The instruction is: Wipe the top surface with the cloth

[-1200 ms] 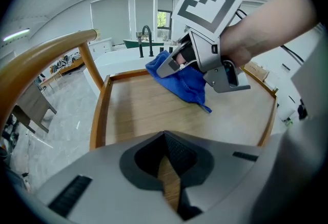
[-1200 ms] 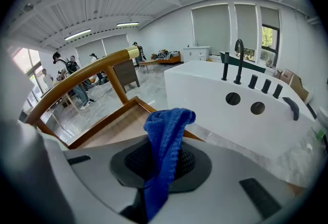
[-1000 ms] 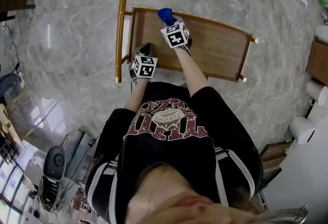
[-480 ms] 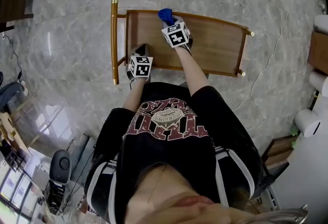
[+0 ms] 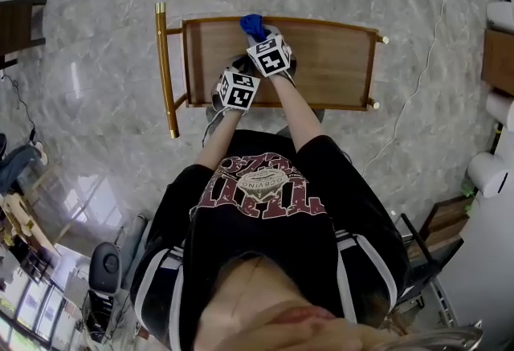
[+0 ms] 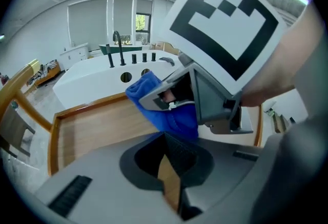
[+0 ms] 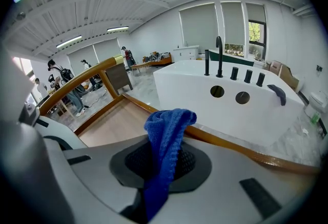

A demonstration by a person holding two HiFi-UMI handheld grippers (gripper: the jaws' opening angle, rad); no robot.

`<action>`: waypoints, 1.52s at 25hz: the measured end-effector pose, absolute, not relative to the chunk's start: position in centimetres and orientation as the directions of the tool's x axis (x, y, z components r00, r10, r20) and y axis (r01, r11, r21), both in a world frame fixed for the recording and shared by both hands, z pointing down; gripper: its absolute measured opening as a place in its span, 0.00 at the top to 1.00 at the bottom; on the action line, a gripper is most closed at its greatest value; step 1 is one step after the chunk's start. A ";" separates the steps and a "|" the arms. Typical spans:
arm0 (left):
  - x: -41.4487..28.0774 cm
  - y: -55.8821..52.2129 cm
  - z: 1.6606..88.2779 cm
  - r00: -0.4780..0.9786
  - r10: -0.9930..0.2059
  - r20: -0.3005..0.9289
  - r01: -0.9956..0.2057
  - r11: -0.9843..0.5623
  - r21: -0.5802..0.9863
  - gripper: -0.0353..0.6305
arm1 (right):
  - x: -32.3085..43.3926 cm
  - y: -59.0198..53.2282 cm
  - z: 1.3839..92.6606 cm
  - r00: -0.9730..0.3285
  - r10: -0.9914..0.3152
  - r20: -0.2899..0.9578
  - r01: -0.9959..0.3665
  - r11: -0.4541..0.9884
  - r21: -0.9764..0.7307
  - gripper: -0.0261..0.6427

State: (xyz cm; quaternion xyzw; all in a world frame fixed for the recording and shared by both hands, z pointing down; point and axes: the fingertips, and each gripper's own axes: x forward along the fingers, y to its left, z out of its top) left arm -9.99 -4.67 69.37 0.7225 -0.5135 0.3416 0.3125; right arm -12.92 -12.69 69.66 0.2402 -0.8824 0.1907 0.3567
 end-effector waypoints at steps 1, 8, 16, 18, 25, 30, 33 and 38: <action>-9.3 -4.7 69.4 0.254 -0.518 0.817 -0.950 -0.292 0.110 0.88 | -12.5 -12.7 69.7 -0.627 -0.289 0.723 -0.564 0.809 -0.165 0.87; -5.9 -3.8 70.9 0.313 -0.464 0.829 -0.919 -0.367 0.142 0.88 | -9.7 -12.9 70.4 -0.611 -0.307 0.730 -0.597 0.784 -0.170 0.87; -2.1 -4.2 71.2 0.353 -0.432 0.830 -0.889 -0.431 0.154 0.88 | -4.5 -13.7 70.5 -0.585 -0.346 0.733 -0.649 0.742 -0.168 0.87; -1.3 -4.2 71.2 0.357 -0.422 0.833 -0.882 -0.445 0.153 0.88 | -3.3 -13.9 70.4 -0.577 -0.358 0.734 -0.662 0.731 -0.165 0.87; -0.3 -3.9 71.9 0.360 -0.416 0.835 -0.871 -0.471 0.141 0.88 | -0.9 -14.4 70.4 -0.559 -0.372 0.741 -0.682 0.714 -0.157 0.87; -0.3 -3.7 71.8 0.368 -0.420 0.829 -0.863 -0.487 0.136 0.88 | -0.9 -14.2 70.2 -0.554 -0.371 0.746 -0.680 0.718 -0.148 0.87; -0.2 -3.6 72.1 0.376 -0.416 0.828 -0.860 -0.490 0.144 0.88 | -0.8 -14.2 70.7 -0.558 -0.364 0.746 -0.672 0.725 -0.150 0.87; -0.5 -3.5 72.0 0.372 -0.410 0.833 -0.858 -0.494 0.141 0.88 | -0.3 -14.3 70.4 -0.542 -0.362 0.758 -0.686 0.712 -0.150 0.87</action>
